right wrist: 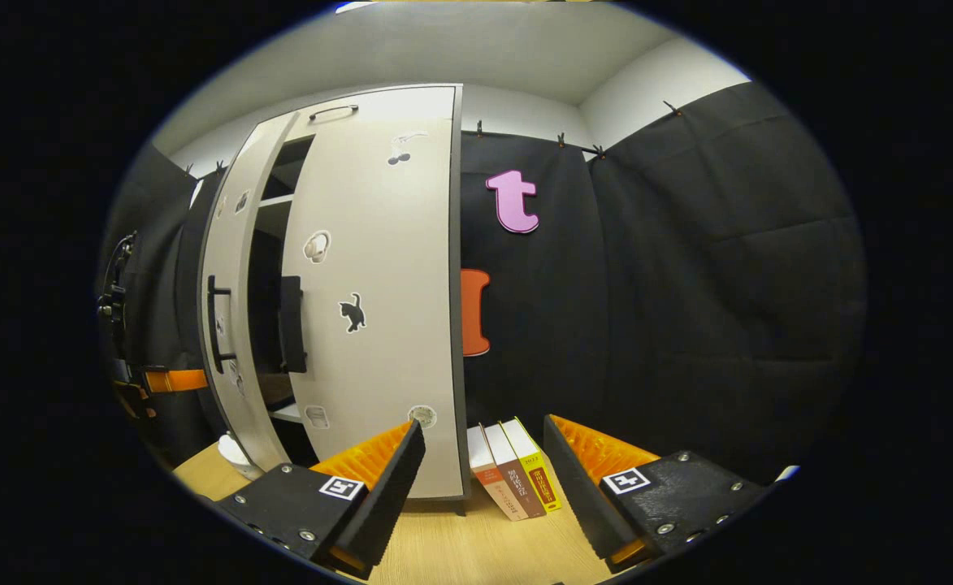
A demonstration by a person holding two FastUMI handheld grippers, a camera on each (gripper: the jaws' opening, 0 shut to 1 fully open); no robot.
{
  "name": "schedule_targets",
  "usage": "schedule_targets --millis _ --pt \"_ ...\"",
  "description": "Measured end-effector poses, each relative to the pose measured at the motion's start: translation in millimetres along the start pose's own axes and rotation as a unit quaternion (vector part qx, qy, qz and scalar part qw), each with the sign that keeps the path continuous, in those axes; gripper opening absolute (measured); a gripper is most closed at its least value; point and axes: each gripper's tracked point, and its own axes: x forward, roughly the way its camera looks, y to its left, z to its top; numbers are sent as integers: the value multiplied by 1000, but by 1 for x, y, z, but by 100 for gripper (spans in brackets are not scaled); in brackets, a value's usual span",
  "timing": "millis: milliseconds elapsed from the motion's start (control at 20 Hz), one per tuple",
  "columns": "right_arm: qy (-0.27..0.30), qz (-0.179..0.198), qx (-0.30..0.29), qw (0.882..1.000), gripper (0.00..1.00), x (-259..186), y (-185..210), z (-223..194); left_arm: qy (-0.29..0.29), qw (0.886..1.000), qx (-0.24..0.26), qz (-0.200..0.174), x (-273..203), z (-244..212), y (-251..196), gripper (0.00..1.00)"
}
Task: Grab one shoe with the right hand and put it into the shoe cabinet, grab the other shoe with the left hand and put it into the shoe cabinet; then close the right door with the right hand and the left door with the left hand.
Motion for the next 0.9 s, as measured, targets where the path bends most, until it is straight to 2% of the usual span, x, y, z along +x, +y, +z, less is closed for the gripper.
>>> schedule_targets --millis 150,350,450,550,700,750,900 --pt "1 12 -10 1000 91 -7 11 13 -15 1000 -6 13 -29 28 11 97" --pt "-1 34 -23 999 91 -18 26 42 -27 1000 -12 6 -73 69 14 99" --pt "-7 42 -29 999 91 -40 31 57 -36 999 -3 7 -97 94 19 97" --pt "-17 53 -26 998 91 -50 38 84 -47 999 10 18 -122 119 31 99" --pt "-30 74 -12 997 91 -68 50 123 -60 997 12 37 -154 155 55 96" --pt "-37 81 -8 996 92 -74 53 134 -69 997 12 42 -165 168 64 99" --pt "-45 82 8 996 91 -84 50 158 -88 993 23 77 -191 198 101 96"
